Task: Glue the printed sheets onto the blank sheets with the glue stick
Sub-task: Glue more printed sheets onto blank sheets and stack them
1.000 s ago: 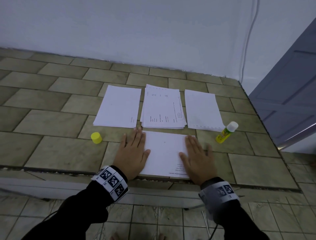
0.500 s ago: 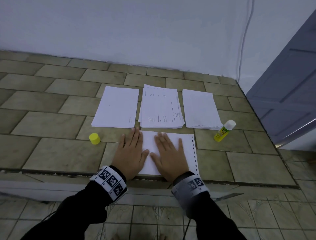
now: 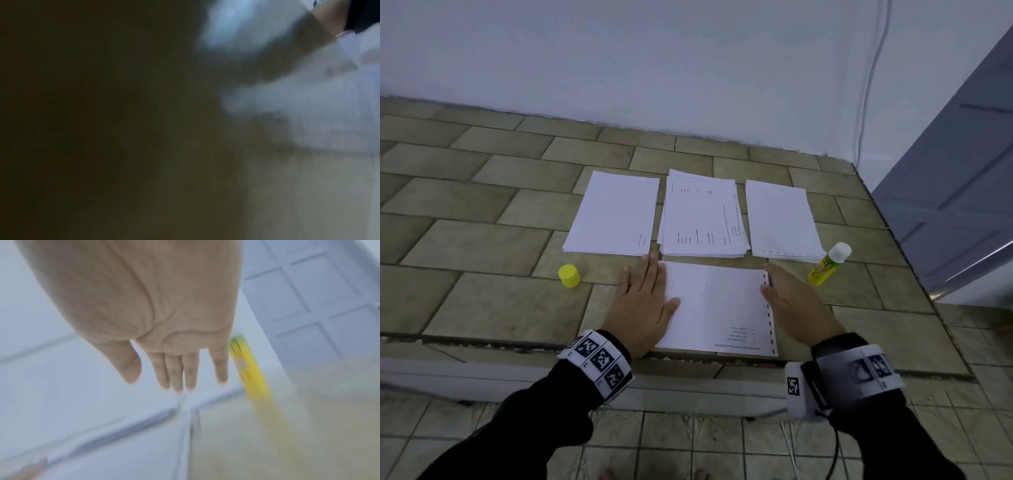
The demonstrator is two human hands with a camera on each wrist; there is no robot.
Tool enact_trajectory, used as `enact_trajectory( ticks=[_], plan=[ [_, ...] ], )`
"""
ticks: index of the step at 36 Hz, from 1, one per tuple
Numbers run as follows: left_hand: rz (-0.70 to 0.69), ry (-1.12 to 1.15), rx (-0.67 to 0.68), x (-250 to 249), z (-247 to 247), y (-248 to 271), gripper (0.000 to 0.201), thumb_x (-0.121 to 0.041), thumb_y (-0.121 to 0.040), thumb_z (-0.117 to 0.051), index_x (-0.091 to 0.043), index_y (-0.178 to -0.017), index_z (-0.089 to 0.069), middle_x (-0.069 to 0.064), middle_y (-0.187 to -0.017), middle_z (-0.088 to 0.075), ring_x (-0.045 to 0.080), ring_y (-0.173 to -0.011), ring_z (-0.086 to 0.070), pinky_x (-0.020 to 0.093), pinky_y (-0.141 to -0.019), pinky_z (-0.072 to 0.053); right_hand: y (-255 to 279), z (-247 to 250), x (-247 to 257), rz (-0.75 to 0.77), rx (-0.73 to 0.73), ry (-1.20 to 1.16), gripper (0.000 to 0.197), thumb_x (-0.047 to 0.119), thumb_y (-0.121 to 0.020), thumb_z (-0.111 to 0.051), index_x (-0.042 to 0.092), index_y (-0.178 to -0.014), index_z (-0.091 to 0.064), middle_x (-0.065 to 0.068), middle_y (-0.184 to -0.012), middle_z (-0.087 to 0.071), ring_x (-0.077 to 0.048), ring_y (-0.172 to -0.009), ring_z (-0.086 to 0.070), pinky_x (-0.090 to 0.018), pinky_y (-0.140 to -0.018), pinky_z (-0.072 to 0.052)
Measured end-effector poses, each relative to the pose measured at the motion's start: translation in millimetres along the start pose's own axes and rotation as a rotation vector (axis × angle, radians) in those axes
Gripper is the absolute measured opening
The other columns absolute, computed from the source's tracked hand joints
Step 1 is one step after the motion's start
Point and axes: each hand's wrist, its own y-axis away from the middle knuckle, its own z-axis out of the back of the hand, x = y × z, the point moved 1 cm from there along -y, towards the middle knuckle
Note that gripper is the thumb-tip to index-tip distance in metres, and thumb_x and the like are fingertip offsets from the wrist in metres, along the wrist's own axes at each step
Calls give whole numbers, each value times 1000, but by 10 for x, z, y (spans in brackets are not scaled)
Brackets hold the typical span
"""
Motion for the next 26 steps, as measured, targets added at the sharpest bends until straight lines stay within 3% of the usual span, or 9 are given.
enact_trajectory(
  ticks=[2, 4, 5, 7, 9, 12, 16, 21, 26],
  plan=[
    [-7, -4, -5, 10, -9, -2, 90, -58, -96, 13, 1, -150, -27, 23, -157, -24, 36, -147, -20, 56, -116, -18, -17, 119, 57, 5, 22, 21, 38, 23, -101, -41, 10, -136, -46, -11, -126, -59, -25, -113, -55, -33, -93, -42],
    [-9, -6, 14, 11, -6, 4, 93, -61, -93, 16, -1, -152, -24, 23, -158, -20, 36, -148, -16, 54, -117, -13, -88, 179, 121, 18, 51, 115, 31, 20, -100, -44, 7, -128, -49, -11, -112, -60, -25, -101, -55, -33, -83, -43],
    [-9, -7, 18, 4, 4, 6, 96, -63, -91, 19, -2, -152, -21, 23, -159, -17, 35, -149, -13, 53, -118, -10, -134, 180, 146, 19, 73, 156, 33, 19, -100, -44, 6, -131, -47, -11, -111, -59, -25, -101, -54, -31, -82, -41],
    [-8, -22, 31, -17, 18, 12, 104, -68, -83, 27, -3, -154, -14, 21, -161, -8, 33, -150, -4, 52, -119, -4, -220, 132, 187, 12, 121, 223, 42, 17, -100, -44, 8, -141, -38, -13, -127, -55, -26, -117, -51, -32, -93, -39],
    [8, -34, 58, -32, 38, 11, 114, -73, -72, 36, -5, -155, -3, 19, -162, 4, 30, -150, 8, 51, -121, 2, -297, 51, 203, 22, 126, 342, 42, 18, -100, -42, 10, -140, -36, -11, -138, -48, -27, -125, -47, -37, -99, -40],
    [17, -33, 82, -57, 79, 17, 123, -77, -62, 40, -5, -155, 3, 18, -162, 11, 28, -150, 14, 51, -121, 3, -383, -46, 193, 37, 97, 525, 37, 20, -100, -40, 9, -135, -38, -9, -134, -45, -27, -122, -47, -41, -98, -40],
    [0, -35, 60, -56, 100, 29, 121, -80, -68, 33, -4, -155, -2, 18, -162, 9, 31, -150, 11, 52, -121, 1, -453, -59, 172, 20, 31, 621, 27, 17, -100, -39, 8, -125, -45, -11, -125, -46, -27, -116, -49, -40, -94, -42],
    [-22, -13, 42, -65, 97, 41, 117, -81, -72, 27, -5, -155, -4, 16, -161, 14, 30, -150, 11, 52, -121, 0, -484, 2, 132, 19, 55, 469, 21, 5, -98, -39, 4, -117, -47, -14, -121, -47, -27, -110, -50, -30, -81, -41],
    [-32, 76, -21, -55, 117, 62, 106, -81, -81, 12, -10, -156, -13, 11, -162, 16, 26, -150, 10, 51, -121, -3, -347, 342, 193, 38, -28, 106, 17, 5, -96, -42, 7, -100, -58, -10, -99, -62, -24, -88, -58, -24, -65, -42]
  ],
)
